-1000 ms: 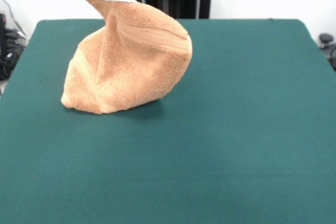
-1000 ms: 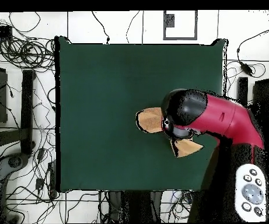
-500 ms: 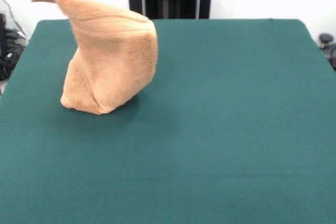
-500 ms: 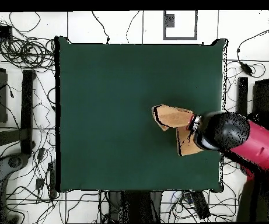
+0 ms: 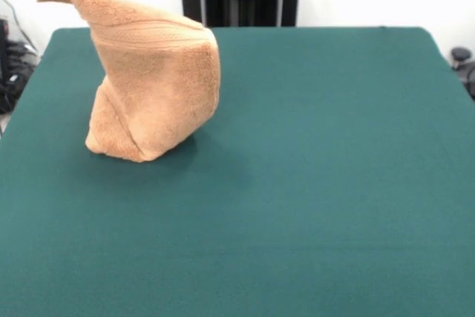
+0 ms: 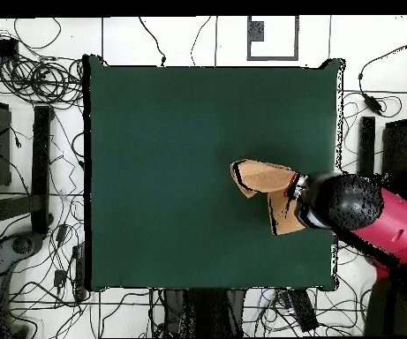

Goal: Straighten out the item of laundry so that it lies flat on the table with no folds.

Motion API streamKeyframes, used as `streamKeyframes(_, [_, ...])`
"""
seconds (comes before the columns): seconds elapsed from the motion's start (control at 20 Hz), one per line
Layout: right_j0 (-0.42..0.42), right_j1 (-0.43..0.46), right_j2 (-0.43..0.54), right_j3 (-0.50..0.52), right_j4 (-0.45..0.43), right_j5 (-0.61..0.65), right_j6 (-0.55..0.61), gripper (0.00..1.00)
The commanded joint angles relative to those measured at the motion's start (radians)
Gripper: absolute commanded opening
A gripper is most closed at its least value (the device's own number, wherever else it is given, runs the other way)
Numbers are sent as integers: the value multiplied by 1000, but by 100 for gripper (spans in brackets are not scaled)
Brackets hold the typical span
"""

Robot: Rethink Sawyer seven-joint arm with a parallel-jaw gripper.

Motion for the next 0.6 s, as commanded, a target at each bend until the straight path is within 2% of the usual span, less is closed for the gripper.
streamKeyframes(0.05, [17,29,162,128,-35,-46,-84,0])
streamKeyframes(0.6, [8,35,182,128,-66,-70,-62,0])
